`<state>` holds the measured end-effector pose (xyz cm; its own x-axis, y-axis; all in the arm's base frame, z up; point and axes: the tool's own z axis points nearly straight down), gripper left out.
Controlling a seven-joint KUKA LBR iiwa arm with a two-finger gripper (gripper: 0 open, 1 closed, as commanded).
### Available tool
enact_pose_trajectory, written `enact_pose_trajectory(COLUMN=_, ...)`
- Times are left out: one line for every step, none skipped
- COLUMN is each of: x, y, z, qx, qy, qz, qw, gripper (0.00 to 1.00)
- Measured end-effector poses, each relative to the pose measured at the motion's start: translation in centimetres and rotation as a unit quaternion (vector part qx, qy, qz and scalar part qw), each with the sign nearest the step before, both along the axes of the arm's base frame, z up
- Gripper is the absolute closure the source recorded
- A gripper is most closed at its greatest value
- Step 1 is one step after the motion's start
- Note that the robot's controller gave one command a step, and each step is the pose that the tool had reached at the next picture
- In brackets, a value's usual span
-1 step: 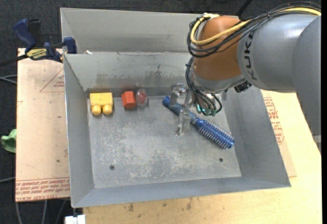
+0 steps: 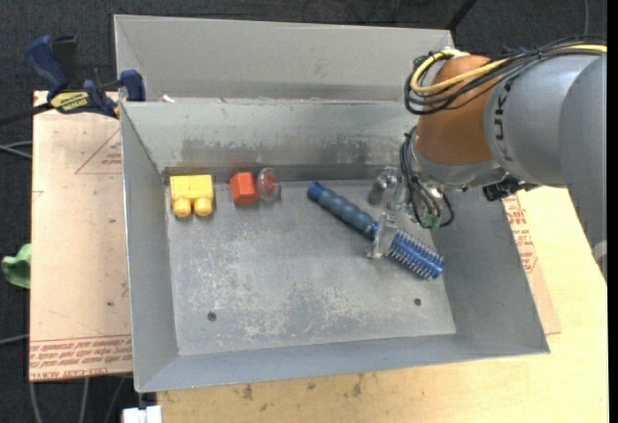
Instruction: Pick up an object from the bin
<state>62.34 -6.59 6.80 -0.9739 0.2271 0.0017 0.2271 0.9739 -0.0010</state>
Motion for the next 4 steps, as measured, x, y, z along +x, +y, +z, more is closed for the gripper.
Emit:
enact_pose_trajectory(x=-1.47, y=3.24, z=0.19, qx=0.001, qy=-0.0011, qz=-0.013, qw=0.9999, gripper=0.0)
enact_pose_trajectory(x=-1.4, y=3.27, z=0.23, qx=0.001, qy=-0.0019, qz=-0.012, qw=0.9999, gripper=0.0)
enact_pose_trajectory(x=-1.33, y=3.28, z=0.26, qx=0.001, qy=-0.0022, qz=-0.012, qw=0.9999, gripper=0.0)
enact_pose_trajectory(x=-1.26, y=3.29, z=0.28, qx=0.001, qy=-0.0023, qz=-0.011, qw=0.9999, gripper=0.0)
